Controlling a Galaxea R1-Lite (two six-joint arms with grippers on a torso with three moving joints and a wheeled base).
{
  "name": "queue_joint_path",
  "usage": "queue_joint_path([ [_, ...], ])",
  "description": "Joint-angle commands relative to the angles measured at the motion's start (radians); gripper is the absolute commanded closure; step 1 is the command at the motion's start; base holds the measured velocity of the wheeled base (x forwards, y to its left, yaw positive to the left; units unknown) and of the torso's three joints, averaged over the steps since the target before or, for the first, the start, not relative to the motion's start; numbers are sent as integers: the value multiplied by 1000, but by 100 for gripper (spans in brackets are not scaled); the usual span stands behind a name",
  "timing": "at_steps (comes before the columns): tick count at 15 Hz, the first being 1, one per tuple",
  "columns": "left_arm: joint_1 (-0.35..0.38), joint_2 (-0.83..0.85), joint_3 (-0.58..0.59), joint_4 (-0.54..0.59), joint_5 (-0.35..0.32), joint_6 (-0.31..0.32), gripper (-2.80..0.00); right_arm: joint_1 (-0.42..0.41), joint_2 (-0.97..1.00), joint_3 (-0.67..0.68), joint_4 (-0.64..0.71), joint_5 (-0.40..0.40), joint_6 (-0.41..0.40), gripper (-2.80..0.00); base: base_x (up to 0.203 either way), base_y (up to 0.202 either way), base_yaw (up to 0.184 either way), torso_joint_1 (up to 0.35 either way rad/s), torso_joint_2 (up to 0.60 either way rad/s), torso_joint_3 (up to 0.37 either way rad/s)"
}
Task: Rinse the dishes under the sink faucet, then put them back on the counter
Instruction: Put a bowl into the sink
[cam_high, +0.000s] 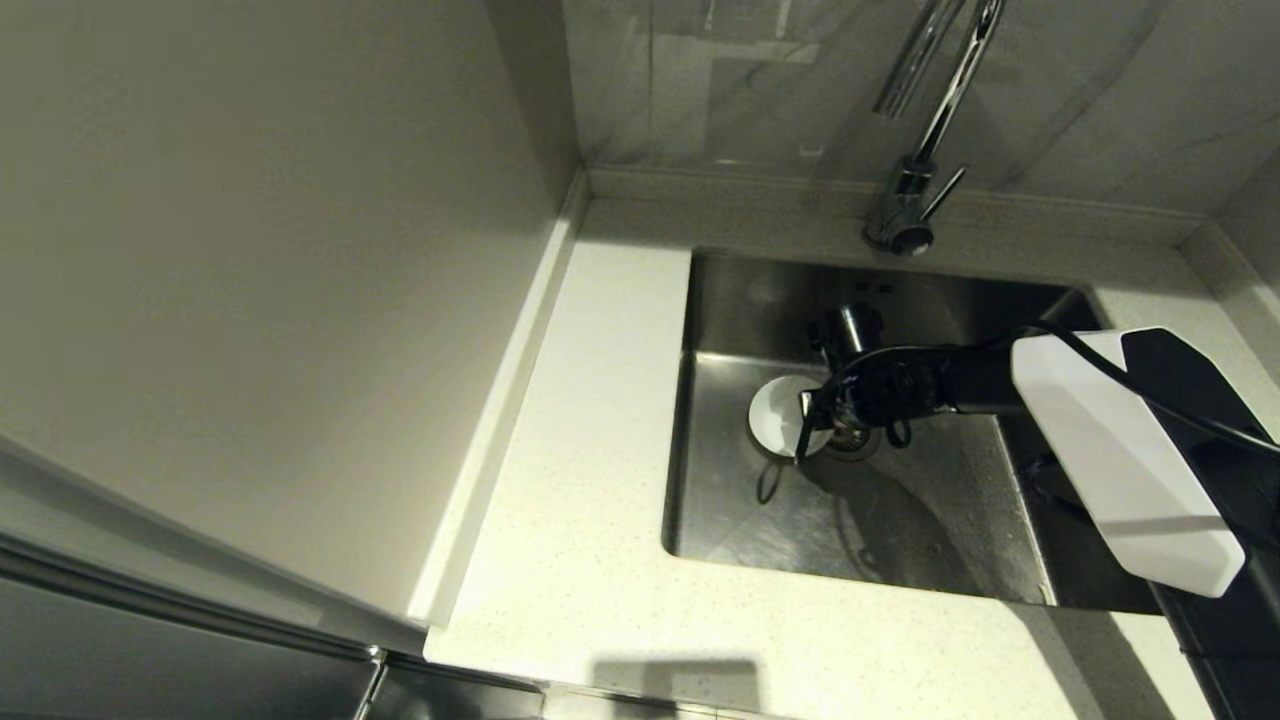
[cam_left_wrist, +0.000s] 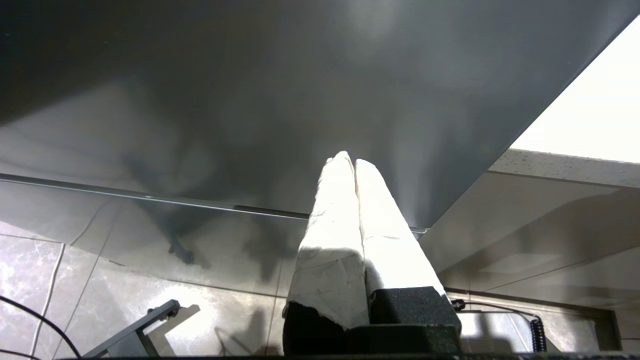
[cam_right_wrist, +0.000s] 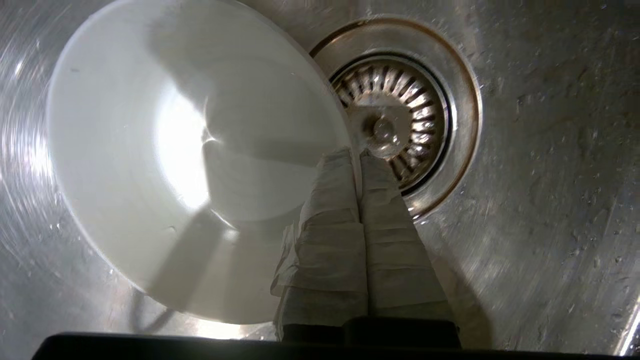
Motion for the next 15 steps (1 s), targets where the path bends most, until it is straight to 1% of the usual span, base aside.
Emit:
queue_joint_path([
  [1, 0, -3, 0, 0, 1, -1, 0, -6, -28, 0, -2, -2, 1, 0, 0, 0, 0, 0, 0, 0],
  [5, 0, -3, 0, 0, 1, -1, 0, -12, -50, 1, 3, -4, -8, 0, 0, 0, 0, 0, 0, 0],
  [14, 0, -3, 0, 0, 1, -1, 0, -12, -22, 2, 10, -21, -31, 0, 0, 0, 0, 0, 0, 0],
  [15, 0, -3, 0, 0, 1, -1, 0, -12, -18, 3, 10, -39, -34, -280, 0, 0, 0, 0, 0, 0],
])
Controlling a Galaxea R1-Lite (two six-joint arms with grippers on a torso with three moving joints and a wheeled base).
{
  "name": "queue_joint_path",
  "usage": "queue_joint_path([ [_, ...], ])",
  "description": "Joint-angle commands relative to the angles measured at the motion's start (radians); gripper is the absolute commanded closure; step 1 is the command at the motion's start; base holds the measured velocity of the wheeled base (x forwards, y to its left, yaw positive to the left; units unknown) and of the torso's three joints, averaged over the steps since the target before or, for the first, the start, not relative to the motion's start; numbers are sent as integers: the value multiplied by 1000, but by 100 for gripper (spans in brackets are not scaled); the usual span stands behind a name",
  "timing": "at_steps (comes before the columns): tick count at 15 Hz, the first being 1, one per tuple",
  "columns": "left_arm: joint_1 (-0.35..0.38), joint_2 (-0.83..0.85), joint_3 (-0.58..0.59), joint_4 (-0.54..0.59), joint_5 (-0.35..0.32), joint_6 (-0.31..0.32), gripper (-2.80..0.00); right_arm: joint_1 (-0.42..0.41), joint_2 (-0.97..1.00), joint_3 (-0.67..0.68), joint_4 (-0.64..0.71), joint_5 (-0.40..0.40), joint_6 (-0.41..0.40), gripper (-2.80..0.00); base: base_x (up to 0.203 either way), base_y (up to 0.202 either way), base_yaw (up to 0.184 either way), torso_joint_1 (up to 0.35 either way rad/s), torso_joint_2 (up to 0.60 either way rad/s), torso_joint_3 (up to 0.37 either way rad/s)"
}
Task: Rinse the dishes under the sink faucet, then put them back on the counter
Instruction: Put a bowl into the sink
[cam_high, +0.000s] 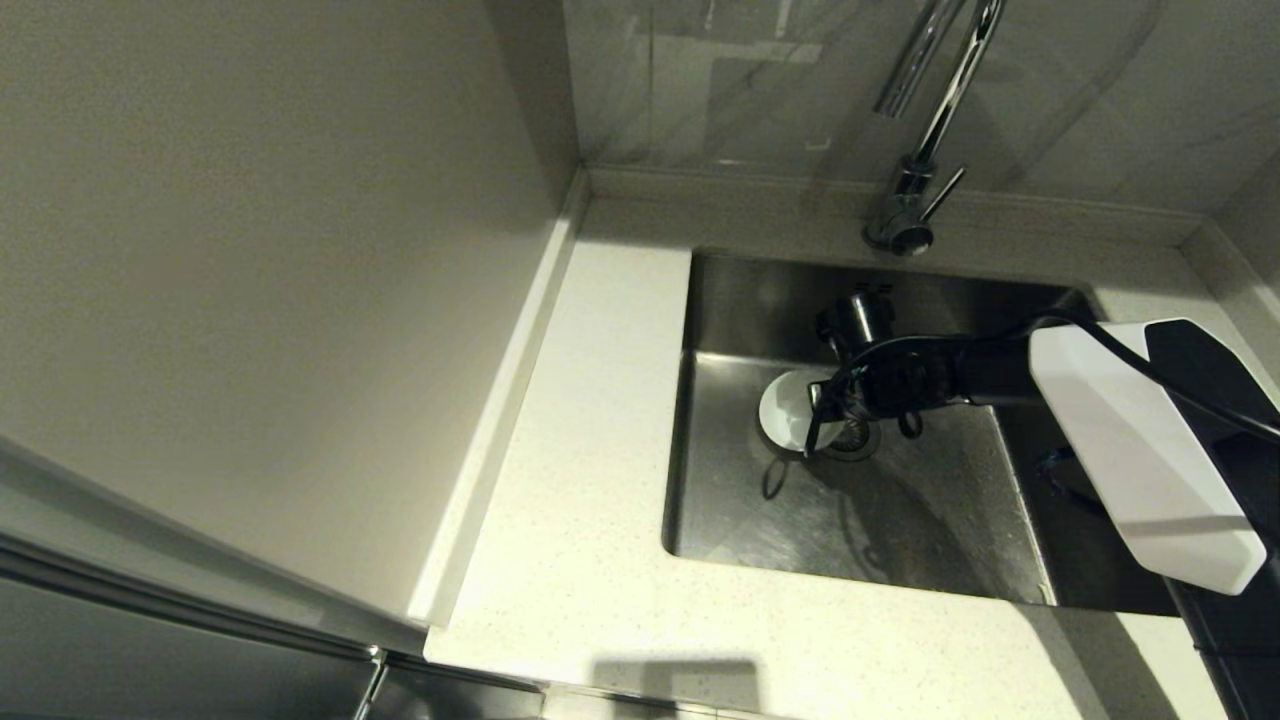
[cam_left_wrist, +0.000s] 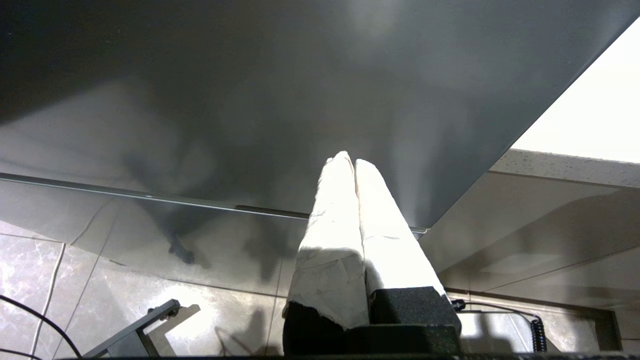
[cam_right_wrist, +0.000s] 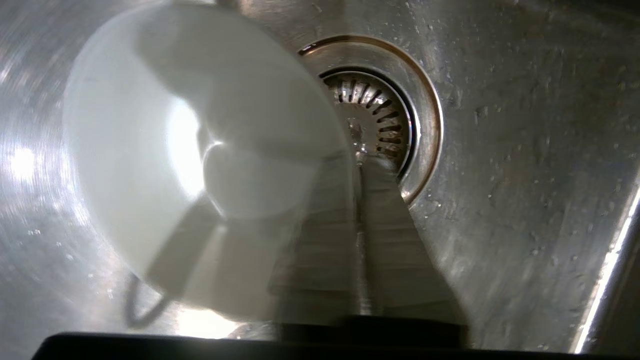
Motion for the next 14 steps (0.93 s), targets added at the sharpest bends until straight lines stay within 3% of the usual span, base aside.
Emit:
queue_joint_path([
  [1, 0, -3, 0, 0, 0, -1, 0, 1, 9, 1, 1, -36, -23, -280, 0, 0, 0, 0, 0, 0],
  [6, 0, -3, 0, 0, 0, -1, 0, -6, -29, 9, 0, -39, -26, -280, 0, 0, 0, 0, 0, 0],
  [9, 0, -3, 0, 0, 0, -1, 0, -31, -194, 92, 12, -1, -24, -280, 0, 0, 0, 0, 0, 0],
  [12, 0, -3, 0, 0, 0, -1, 0, -76, -464, 172, 172, 42, -44, -280, 0, 0, 0, 0, 0, 0],
  [14, 0, -3, 0, 0, 0, -1, 0, -150, -637, 193, 348, 53, -118, -280, 0, 0, 0, 0, 0, 0],
])
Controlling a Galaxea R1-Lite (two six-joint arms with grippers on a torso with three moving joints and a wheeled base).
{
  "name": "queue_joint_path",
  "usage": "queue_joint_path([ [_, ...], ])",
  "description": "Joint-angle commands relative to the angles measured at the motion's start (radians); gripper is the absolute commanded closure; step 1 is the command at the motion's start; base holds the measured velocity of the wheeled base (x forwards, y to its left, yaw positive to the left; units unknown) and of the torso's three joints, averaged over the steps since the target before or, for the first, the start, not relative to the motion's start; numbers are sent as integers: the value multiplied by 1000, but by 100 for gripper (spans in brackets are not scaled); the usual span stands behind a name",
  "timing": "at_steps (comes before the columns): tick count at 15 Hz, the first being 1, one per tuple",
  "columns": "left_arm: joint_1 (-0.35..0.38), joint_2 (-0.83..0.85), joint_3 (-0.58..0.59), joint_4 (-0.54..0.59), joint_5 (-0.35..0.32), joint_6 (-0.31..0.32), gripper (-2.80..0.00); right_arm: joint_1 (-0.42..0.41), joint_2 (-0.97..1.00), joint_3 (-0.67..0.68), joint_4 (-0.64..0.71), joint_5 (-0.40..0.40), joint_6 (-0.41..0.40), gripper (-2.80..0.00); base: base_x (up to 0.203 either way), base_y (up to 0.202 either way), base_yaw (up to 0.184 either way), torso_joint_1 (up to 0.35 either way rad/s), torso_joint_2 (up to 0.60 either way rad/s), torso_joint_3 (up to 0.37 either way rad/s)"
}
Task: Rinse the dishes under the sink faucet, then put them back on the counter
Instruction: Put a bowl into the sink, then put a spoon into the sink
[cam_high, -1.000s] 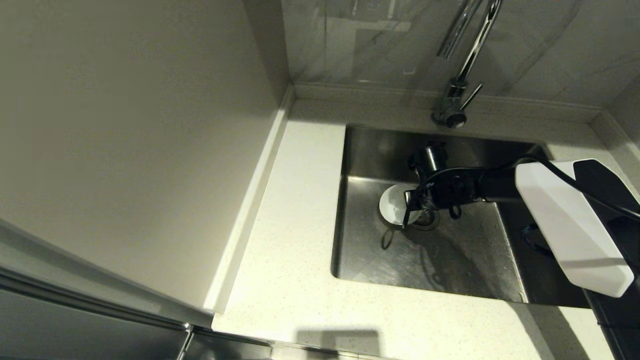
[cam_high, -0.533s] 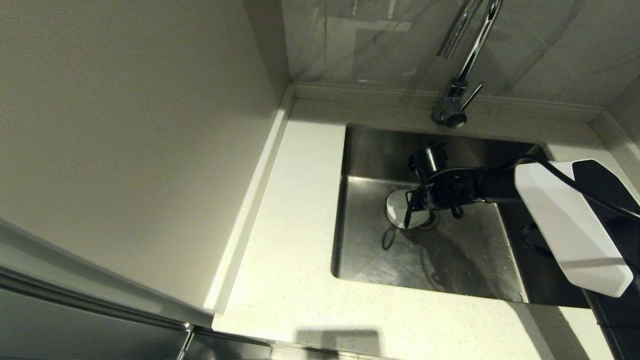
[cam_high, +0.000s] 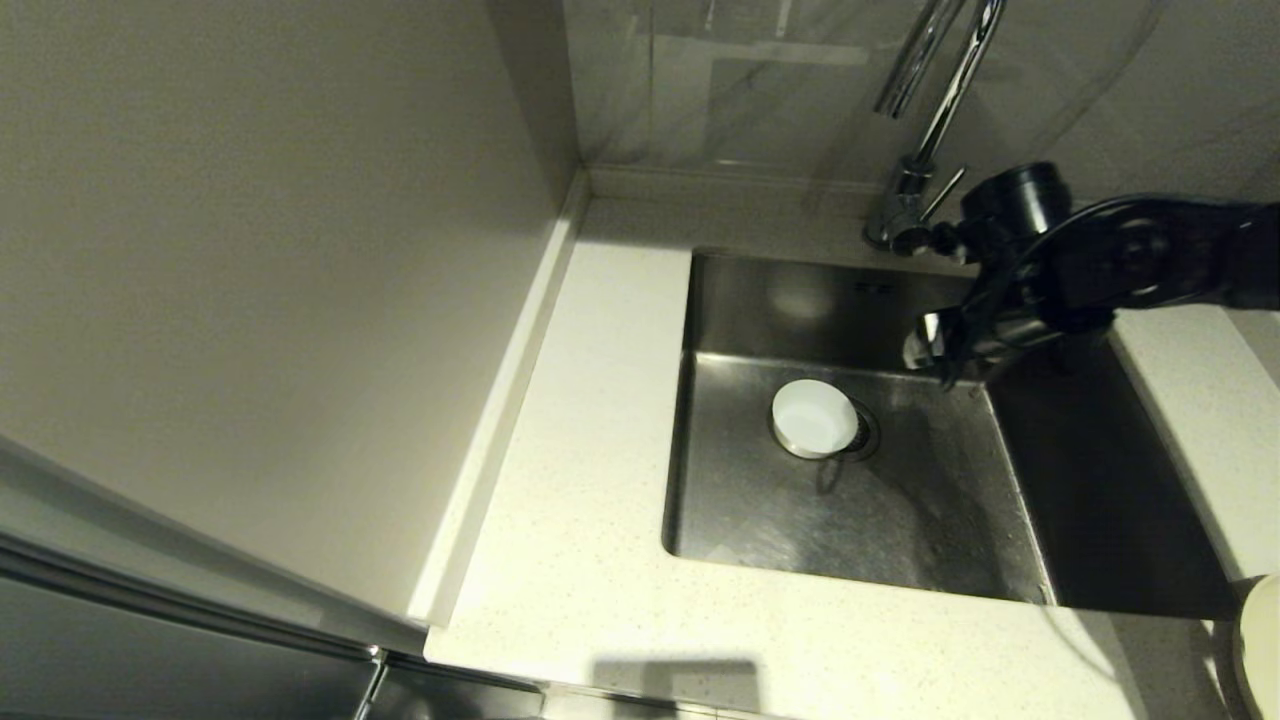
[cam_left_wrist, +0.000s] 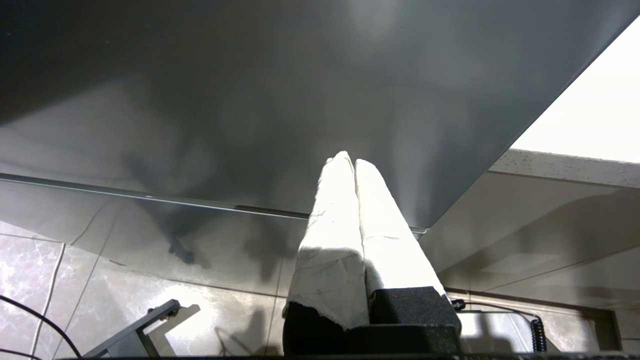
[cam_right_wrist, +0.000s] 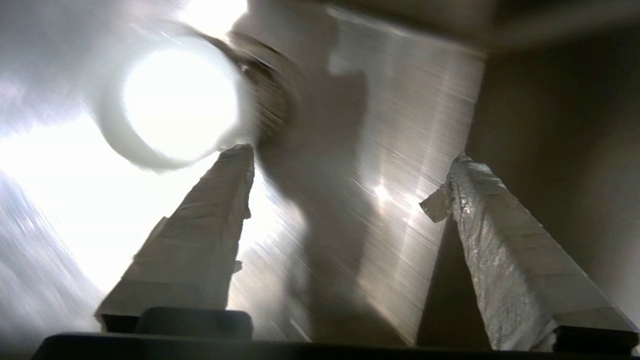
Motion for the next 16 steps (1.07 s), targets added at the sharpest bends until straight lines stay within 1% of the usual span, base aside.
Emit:
queue_joint_path([
  [1, 0, -3, 0, 0, 0, -1, 0, -105, -255, 23, 148, 2, -88, -280, 0, 0, 0, 0, 0, 0],
  [3, 0, -3, 0, 0, 0, -1, 0, -271, -346, 45, 203, 4, -246, -280, 0, 0, 0, 0, 0, 0],
  [5, 0, -3, 0, 0, 0, -1, 0, -426, -433, 101, 221, 6, -387, -280, 0, 0, 0, 0, 0, 0],
  [6, 0, -3, 0, 0, 0, -1, 0, -484, -480, 137, 226, 8, -429, -280, 0, 0, 0, 0, 0, 0],
  [8, 0, -3, 0, 0, 0, -1, 0, -557, -531, 216, 232, 36, -457, -280, 0, 0, 0, 0, 0, 0],
  [10, 0, -3, 0, 0, 0, -1, 0, -607, -568, 275, 251, 77, -421, -280, 0, 0, 0, 0, 0, 0],
  [11, 0, -3, 0, 0, 0, -1, 0, -631, -580, 292, 284, 124, -394, 0, 0, 0, 0, 0, 0, 0],
  [13, 0, -3, 0, 0, 0, -1, 0, -673, -584, 302, 345, 192, -349, 0, 0, 0, 0, 0, 0, 0],
  [16, 0, -3, 0, 0, 0, -1, 0, -751, -584, 343, 387, 226, -322, 0, 0, 0, 0, 0, 0, 0],
])
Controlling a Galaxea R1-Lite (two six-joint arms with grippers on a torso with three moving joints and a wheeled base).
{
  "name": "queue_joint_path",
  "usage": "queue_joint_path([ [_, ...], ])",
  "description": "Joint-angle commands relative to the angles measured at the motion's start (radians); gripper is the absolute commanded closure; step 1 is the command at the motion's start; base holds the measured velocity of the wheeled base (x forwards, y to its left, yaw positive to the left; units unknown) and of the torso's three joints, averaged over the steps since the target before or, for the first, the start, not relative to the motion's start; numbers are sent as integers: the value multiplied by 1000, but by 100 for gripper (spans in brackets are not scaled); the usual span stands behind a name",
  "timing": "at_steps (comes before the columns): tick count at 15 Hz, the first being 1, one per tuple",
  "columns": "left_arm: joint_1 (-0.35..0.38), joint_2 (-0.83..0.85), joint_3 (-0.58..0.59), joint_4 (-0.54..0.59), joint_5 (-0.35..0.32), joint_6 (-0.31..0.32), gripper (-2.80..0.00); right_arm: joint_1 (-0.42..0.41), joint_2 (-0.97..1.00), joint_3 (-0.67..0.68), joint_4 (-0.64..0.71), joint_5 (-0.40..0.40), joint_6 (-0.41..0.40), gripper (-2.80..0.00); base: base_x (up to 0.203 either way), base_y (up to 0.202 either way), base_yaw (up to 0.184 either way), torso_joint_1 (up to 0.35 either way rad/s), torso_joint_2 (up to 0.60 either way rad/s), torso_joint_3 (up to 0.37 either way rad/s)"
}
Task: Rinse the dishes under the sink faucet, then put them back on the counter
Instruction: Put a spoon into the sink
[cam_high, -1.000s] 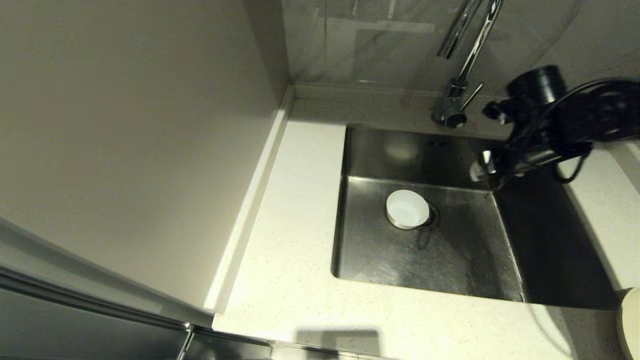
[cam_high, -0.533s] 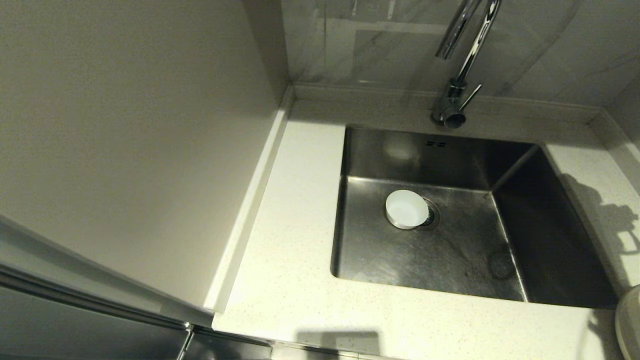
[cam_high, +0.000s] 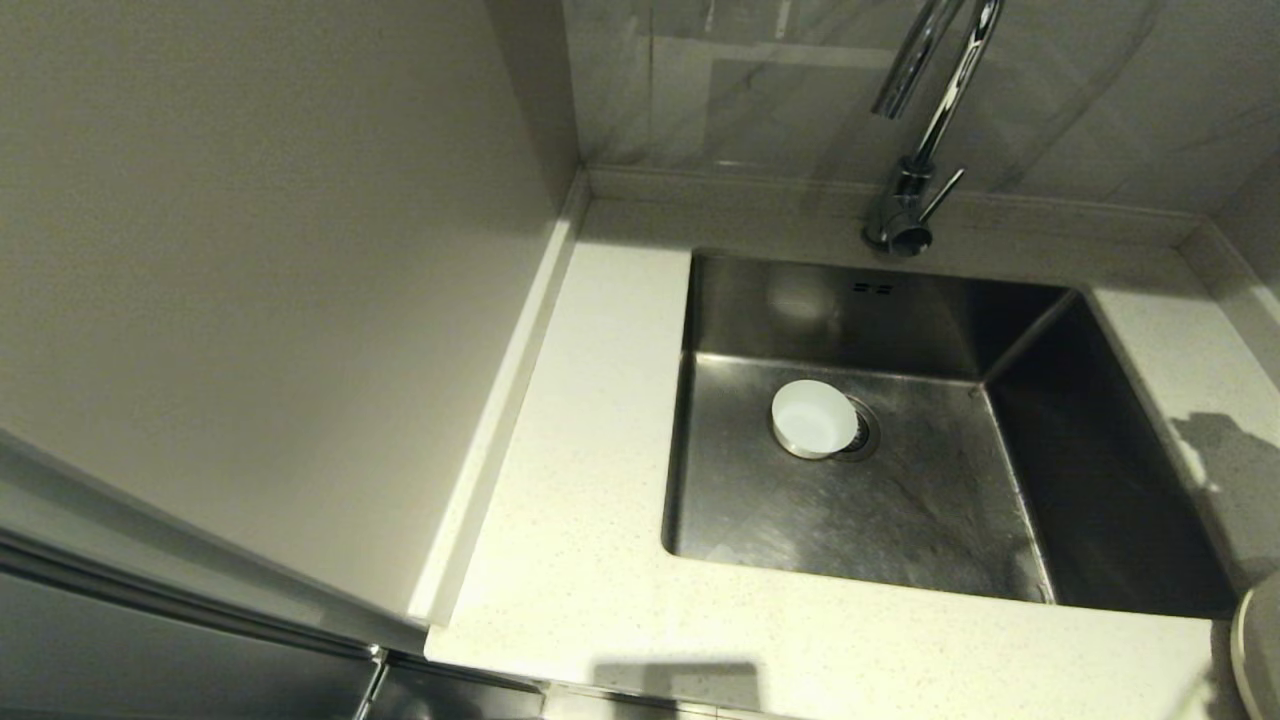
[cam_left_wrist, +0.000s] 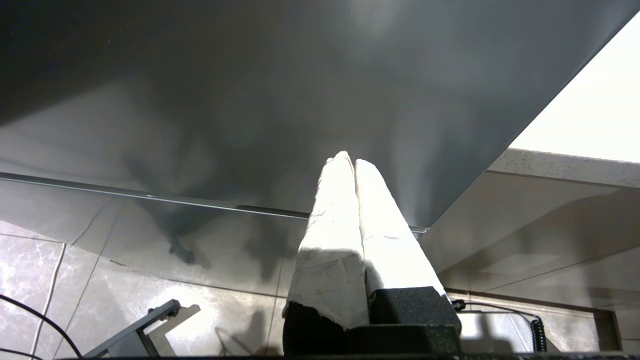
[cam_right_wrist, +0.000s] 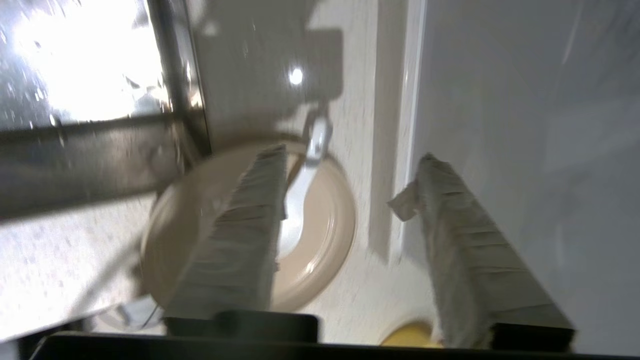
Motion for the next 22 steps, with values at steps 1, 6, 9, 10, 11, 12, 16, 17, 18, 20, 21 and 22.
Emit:
queue_joint_path([
  [1, 0, -3, 0, -1, 0, -1, 0, -61, -2, 54, 16, 9, 1, 0, 0, 0, 0, 0, 0, 0],
  [6, 0, -3, 0, -1, 0, -1, 0, -166, 7, 159, 17, 19, 3, 0, 0, 0, 0, 0, 0, 0],
  [9, 0, -3, 0, -1, 0, -1, 0, -167, 35, 169, 16, 18, 30, 0, 0, 0, 0, 0, 0, 0],
  [10, 0, -3, 0, -1, 0, -1, 0, -167, 46, 176, 18, 18, 57, 0, 0, 0, 0, 0, 0, 0],
  [11, 0, -3, 0, -1, 0, -1, 0, -167, 53, 190, 18, 20, 66, 0, 0, 0, 0, 0, 0, 0],
  [12, 0, -3, 0, -1, 0, -1, 0, -167, 58, 206, 18, 24, 67, 0, 0, 0, 0, 0, 0, 0],
  [16, 0, -3, 0, -1, 0, -1, 0, -172, 62, 242, 21, 73, 64, -280, 0, 0, 0, 0, 0, 0],
  [17, 0, -3, 0, -1, 0, -1, 0, -174, 62, 243, 21, 77, 65, -280, 0, 0, 0, 0, 0, 0],
  [18, 0, -3, 0, -1, 0, -1, 0, -174, 60, 251, 22, 81, 66, -280, 0, 0, 0, 0, 0, 0],
  [20, 0, -3, 0, -1, 0, -1, 0, -175, 56, 287, 18, 99, 66, -280, 0, 0, 0, 0, 0, 0],
  [21, 0, -3, 0, -1, 0, -1, 0, -179, 53, 304, 15, 106, 66, -280, 0, 0, 0, 0, 0, 0],
  [22, 0, -3, 0, -1, 0, -1, 0, -180, 53, 318, 13, 107, 67, -280, 0, 0, 0, 0, 0, 0],
])
